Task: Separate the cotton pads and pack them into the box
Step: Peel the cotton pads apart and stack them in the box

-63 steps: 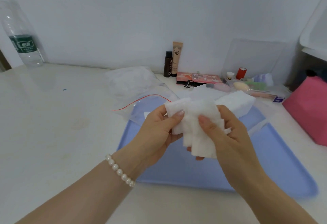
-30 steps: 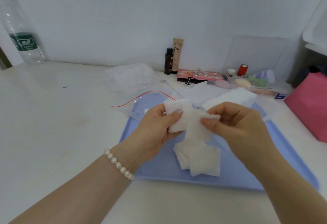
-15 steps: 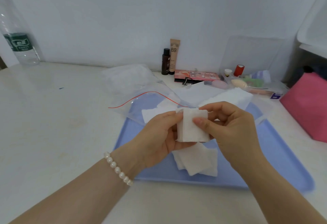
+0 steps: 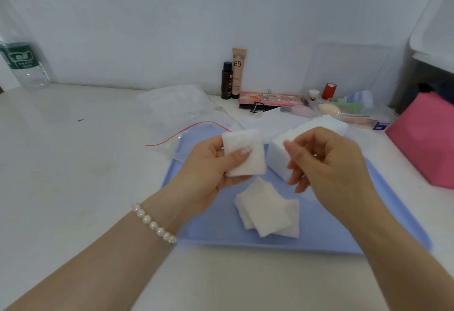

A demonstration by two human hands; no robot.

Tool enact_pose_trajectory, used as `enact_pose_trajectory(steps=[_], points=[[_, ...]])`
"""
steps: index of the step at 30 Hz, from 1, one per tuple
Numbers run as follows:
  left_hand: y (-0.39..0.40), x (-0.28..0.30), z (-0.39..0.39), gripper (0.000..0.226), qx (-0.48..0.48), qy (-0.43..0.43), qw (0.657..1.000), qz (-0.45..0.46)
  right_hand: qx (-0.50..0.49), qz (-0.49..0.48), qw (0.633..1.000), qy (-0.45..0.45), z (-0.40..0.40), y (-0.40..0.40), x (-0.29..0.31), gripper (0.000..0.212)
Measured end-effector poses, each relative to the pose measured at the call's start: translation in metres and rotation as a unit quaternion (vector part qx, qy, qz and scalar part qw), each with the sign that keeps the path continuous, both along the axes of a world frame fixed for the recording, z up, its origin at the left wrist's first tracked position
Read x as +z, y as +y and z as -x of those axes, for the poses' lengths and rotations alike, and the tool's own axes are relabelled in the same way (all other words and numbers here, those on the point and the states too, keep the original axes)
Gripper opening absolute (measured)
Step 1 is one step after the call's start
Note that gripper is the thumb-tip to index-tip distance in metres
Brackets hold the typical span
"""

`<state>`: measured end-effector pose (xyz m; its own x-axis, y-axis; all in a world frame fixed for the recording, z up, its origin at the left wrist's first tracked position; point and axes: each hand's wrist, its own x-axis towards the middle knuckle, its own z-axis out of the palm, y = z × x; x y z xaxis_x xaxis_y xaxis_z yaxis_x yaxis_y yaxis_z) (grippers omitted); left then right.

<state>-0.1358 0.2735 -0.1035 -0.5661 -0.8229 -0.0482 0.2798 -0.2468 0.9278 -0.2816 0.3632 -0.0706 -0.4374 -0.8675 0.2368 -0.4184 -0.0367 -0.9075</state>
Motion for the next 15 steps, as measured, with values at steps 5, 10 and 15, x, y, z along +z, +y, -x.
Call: enact_pose_trajectory(steps=[5, 10, 15], points=[[-0.002, 0.001, -0.002, 0.016, 0.01, -0.012, 1.0, 0.004, 0.06, -0.272, 0.935, 0.222, -0.013, 0.006, -0.011, 0.036], [0.0, 0.001, 0.0, 0.016, 0.009, -0.02, 1.0, 0.0, 0.064, -0.237, 0.937, 0.249, -0.023, 0.005, -0.018, 0.035], [-0.002, 0.0, -0.001, 0.024, 0.023, -0.008, 0.999, -0.021, 0.072, -0.163, 0.973, 0.143, -0.009, 0.003, -0.005, 0.026]])
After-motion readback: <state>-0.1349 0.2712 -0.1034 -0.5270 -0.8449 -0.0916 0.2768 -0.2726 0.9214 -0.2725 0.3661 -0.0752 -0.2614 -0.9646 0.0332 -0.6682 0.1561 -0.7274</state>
